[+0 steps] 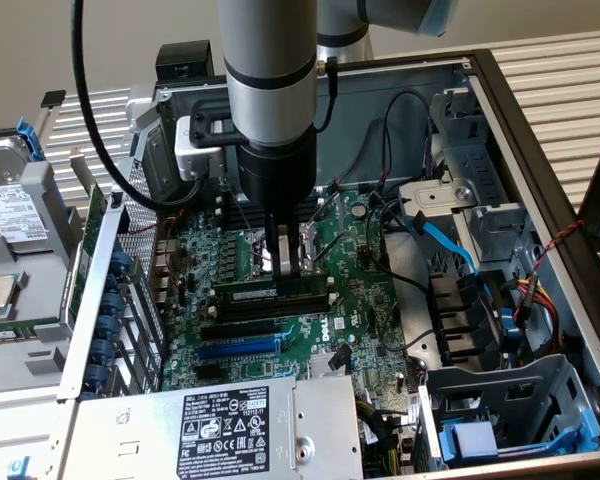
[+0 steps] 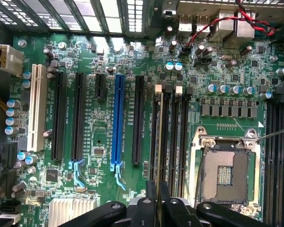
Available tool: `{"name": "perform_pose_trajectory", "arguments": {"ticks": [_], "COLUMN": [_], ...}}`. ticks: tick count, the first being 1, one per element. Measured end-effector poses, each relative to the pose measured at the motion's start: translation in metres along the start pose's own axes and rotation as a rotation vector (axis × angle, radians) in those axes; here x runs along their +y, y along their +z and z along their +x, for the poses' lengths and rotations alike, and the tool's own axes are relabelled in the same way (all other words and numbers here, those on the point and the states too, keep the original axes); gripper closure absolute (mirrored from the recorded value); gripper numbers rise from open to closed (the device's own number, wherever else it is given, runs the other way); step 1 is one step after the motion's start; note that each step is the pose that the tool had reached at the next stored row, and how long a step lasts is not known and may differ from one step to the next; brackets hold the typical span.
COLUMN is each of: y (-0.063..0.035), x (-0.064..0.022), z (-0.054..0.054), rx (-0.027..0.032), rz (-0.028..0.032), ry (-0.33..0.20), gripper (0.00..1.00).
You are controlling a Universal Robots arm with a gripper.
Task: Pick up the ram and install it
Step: 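Insert the ram into the slot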
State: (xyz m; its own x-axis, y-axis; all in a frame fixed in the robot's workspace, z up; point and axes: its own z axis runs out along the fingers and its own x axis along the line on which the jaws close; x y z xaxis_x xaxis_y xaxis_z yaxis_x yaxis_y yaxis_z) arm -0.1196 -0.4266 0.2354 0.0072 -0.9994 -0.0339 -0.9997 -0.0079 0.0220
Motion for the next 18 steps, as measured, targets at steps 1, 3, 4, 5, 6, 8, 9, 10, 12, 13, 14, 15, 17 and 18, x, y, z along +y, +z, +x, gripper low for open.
{"name": "perform_pose_trajectory", "arguments": {"ticks": [1,3,4,5,6,8,9,10,12,13,14,15,17,18], "y": [0.0000,0.0011,0.0013,0.0014,0.0016,0.0018,0.0019,0.0024,0.0025,0.0025,0.0026,0.0026,0.0025,0.0026], "x": [0.0000,0.0002,0.0003,0.0004,0.0007,0.0010,0.0011,0.0012,0.0012,0.0012,0.0012,0.0012,0.0012,0.0012], "z": [0.0000,0.0000,0.0000,0.0000,0.0000,0.0001,0.0001,0.0001,0.0000,0.0000,0.0000,0.0000,0.0001,0.0001], "rx": [-0.0001,-0.0001,-0.0001,0.0000,-0.0001,0.0001,0.0000,0.0000,0.0000,0.0000,-0.0001,-0.0001,0.0001,0.0001], "rz": [0.0002,0.0005,0.0005,0.0005,0.0005,0.0007,0.0008,0.0018,0.0039,0.0043,0.0047,0.0050,0.0054,0.0055], "ry": [0.000,0.000,0.001,0.000,0.001,0.001,0.000,0.000,0.000,0.000,0.000,-0.001,-0.001,-0.001], "gripper": [0.87,0.87,0.87,0.87,0.87,0.87,0.87,0.87,0.87,0.87,0.87,0.87,0.87,0.87]}}
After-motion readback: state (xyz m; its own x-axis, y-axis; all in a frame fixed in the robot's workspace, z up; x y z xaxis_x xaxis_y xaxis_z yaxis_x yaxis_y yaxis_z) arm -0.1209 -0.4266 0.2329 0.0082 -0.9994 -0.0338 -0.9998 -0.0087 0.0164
